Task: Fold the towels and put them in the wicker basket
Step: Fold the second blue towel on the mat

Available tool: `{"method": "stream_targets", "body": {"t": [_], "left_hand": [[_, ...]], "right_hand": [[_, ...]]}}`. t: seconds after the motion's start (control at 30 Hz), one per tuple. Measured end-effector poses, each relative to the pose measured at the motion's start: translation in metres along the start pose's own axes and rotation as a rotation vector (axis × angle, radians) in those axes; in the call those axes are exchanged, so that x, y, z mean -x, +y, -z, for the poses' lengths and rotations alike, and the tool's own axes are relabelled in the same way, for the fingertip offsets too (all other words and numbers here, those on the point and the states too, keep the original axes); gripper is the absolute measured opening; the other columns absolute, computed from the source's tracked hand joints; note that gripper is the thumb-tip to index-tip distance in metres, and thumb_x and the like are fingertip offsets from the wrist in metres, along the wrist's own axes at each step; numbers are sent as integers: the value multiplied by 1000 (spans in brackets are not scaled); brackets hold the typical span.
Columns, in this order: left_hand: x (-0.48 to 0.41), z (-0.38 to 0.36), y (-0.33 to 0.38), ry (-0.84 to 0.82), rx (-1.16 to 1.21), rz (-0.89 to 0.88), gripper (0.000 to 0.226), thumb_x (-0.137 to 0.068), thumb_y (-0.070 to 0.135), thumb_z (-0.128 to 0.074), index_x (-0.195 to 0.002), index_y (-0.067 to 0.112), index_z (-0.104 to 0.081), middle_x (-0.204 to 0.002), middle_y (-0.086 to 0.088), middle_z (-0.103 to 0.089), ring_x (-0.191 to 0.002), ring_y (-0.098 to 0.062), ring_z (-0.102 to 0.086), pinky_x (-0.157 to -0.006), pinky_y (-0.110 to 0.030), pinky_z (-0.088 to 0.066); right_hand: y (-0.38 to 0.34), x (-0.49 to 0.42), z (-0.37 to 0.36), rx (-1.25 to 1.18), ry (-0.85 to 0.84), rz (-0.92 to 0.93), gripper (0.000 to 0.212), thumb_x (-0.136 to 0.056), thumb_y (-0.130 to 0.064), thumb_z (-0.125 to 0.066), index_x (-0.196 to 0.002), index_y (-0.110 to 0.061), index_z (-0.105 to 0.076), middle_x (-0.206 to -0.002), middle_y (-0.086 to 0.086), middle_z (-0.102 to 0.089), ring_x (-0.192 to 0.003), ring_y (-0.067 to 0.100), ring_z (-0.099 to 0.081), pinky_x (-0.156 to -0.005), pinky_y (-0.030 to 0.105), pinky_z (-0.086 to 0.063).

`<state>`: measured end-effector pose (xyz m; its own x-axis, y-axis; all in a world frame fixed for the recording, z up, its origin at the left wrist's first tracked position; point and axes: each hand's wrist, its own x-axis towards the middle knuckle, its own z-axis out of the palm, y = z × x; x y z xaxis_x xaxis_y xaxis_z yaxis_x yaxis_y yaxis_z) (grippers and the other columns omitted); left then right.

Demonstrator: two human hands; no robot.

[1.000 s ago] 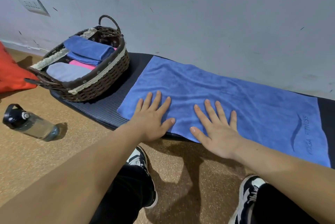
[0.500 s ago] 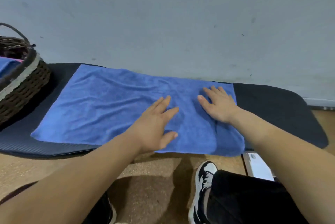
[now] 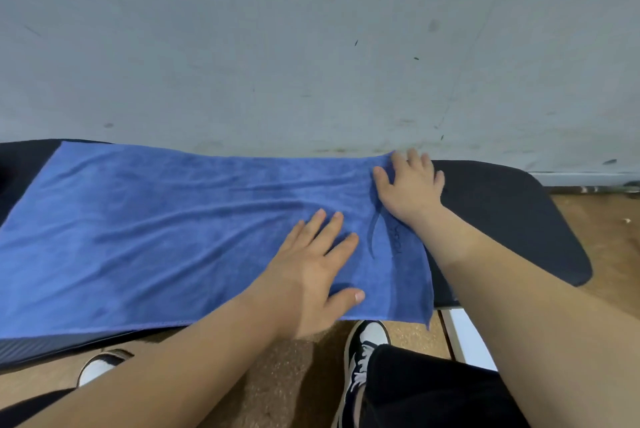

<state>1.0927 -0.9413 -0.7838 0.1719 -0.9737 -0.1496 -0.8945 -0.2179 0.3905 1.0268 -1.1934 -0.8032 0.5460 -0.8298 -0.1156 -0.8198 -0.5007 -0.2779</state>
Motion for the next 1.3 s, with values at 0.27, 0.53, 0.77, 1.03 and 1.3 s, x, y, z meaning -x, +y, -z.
{"method": "stream_targets", "body": {"t": [0.27,0.53,0.77,1.03,1.3], "left_hand": [[-1,-17,-7,15,57,-86,85,-95,68,-46,-165,32,-15,-172,6,12,-155,-13,27,-125,-34,19],[-2,-22,11,252,101,-202,59,-90,49,-65,-138,15,-62,-159,-12,-44,-150,-30,-36,-122,-42,-33],[-31,-41,75,246,195,-106,40,-80,61,-70,-103,28,-69,-104,15,-49,-99,-10,-47,-93,-32,-46],[-39,-52,109,345,93,124,25,-78,58,-71,-88,36,-63,-94,17,-49,-89,-11,-46,-78,-35,-39],[-27,-19,102,295,766,331,12,-89,23,-66,-79,26,-59,-78,-1,-61,-64,-5,-53,-65,-24,-46]], "right_hand": [[-8,-16,-5,-343,133,-232,22,-95,-46,-57,-111,-33,-66,-143,-4,-54,-156,28,-16,-125,56,6],[-2,-5,27,-766,162,-115,22,-91,-22,-72,-107,-22,-57,-82,-7,-57,-74,16,-60,-69,31,-50],[20,-2,26,-904,121,-174,13,-92,-7,-69,-99,-17,-64,-83,-3,-64,-78,14,-62,-72,28,-54],[16,-7,25,-843,56,-108,7,-93,-15,-71,-91,-21,-73,-83,-8,-70,-80,10,-66,-86,36,-61],[12,-16,41,-982,-28,-413,20,-89,0,-68,-80,-12,-55,-69,3,-43,-64,20,-40,-58,32,-35]]}}
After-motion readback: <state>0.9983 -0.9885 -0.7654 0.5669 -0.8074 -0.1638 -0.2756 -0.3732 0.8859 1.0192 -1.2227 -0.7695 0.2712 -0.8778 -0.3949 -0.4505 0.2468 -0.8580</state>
